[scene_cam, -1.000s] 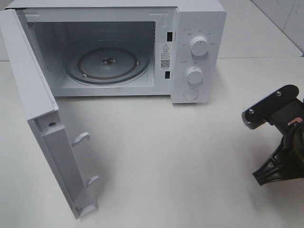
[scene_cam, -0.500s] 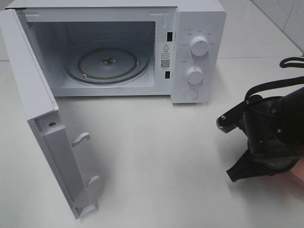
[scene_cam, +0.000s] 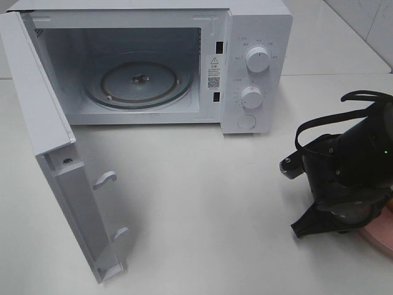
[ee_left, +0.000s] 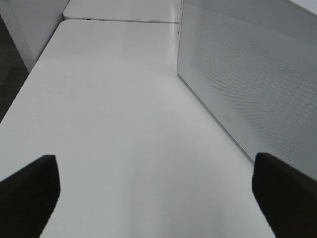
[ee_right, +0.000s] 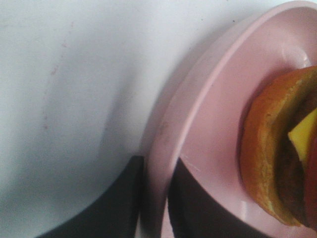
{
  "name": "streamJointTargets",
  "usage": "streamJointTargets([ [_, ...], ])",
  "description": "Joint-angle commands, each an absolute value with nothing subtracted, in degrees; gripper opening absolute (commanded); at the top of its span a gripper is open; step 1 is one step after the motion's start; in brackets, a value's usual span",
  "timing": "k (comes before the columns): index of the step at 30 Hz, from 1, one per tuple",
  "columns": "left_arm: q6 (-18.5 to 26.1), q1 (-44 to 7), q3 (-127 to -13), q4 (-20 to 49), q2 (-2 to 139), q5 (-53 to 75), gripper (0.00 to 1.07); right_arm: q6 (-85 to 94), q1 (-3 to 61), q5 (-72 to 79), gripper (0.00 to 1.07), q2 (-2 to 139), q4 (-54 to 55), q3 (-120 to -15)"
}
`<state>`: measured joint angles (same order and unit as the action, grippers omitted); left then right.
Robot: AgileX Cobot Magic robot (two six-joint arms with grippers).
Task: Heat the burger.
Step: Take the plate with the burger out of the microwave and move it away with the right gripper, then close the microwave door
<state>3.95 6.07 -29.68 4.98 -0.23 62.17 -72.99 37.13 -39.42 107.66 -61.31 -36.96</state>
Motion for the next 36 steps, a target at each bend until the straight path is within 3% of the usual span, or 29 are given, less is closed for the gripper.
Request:
streamJointTargets([
  [1, 3.61, 6.3, -29.56, 4.93, -1.26, 61.25, 0.98, -72.99, 36.96, -39.42, 0.31, 107.2, -61.48, -37.18],
  [5, 3.61, 6.3, -29.56, 4.93, -1.26, 61.25, 0.98, -70.76, 36.96, -39.42, 0.46, 103.13, -59.87, -37.18],
  [17, 3.61, 6.3, -29.56, 4.93, -1.26, 61.25, 0.98, -53.74, 36.96, -35.7, 0.51, 84.0, -45.78, -37.18],
  [26, 3.61, 6.3, -29.56, 4.93, -1.26, 61.25, 0.98, -27.9, 36.96, -35.12, 0.72, 64.0, -22.92, -37.18],
  [36, 3.61, 6.3, -29.56, 4.93, -1.26, 61.25, 0.98, -17.59, 36.96, -45.26, 0.76, 49.27, -11.23, -37.18],
])
